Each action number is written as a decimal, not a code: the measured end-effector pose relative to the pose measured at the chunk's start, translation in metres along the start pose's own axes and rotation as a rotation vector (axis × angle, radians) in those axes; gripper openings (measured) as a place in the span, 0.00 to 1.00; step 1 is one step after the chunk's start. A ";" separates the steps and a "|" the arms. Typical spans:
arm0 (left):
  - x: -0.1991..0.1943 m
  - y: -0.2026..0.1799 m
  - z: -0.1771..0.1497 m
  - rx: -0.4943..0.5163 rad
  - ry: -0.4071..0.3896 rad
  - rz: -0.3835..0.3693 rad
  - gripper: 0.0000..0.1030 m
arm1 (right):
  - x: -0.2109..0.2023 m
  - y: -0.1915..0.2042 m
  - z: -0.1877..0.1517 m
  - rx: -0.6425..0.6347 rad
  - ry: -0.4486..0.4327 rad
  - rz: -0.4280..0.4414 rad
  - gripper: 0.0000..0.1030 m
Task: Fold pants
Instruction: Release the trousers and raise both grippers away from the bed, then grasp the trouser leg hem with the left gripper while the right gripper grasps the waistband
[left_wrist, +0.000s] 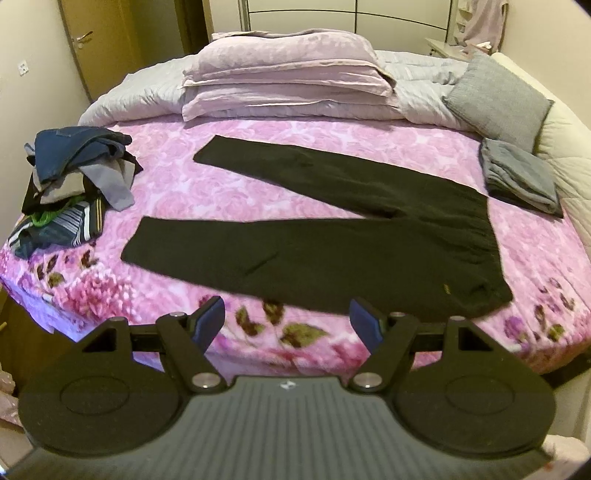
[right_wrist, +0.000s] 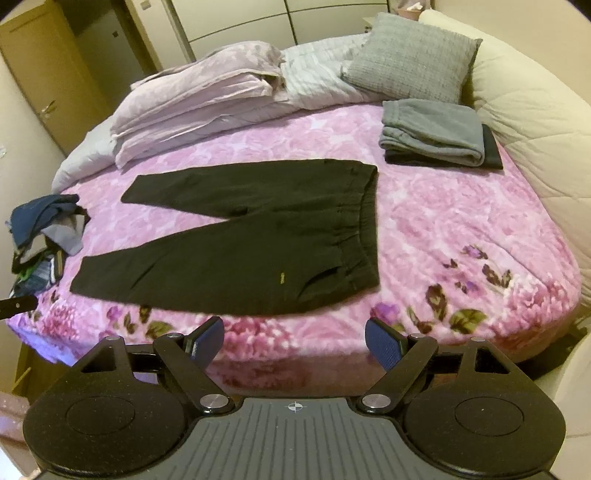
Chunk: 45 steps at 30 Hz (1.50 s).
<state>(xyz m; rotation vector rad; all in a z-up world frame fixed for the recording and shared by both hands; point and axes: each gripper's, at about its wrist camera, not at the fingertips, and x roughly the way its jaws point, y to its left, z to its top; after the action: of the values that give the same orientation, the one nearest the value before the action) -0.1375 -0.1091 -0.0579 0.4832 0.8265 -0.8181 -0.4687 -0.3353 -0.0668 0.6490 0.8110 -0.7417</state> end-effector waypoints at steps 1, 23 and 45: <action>0.007 0.003 0.006 0.002 -0.001 0.004 0.69 | 0.007 0.001 0.007 0.005 0.003 -0.006 0.78; 0.340 0.008 0.198 0.463 0.084 -0.225 0.69 | 0.271 -0.010 0.155 0.138 0.108 -0.127 0.78; 0.632 -0.089 0.313 0.980 0.059 -0.601 0.47 | 0.505 -0.098 0.296 -0.228 0.067 -0.112 0.71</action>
<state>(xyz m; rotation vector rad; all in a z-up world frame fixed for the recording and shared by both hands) 0.1918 -0.6505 -0.3808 1.1475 0.5770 -1.7854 -0.1884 -0.7779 -0.3453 0.4283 0.9841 -0.7191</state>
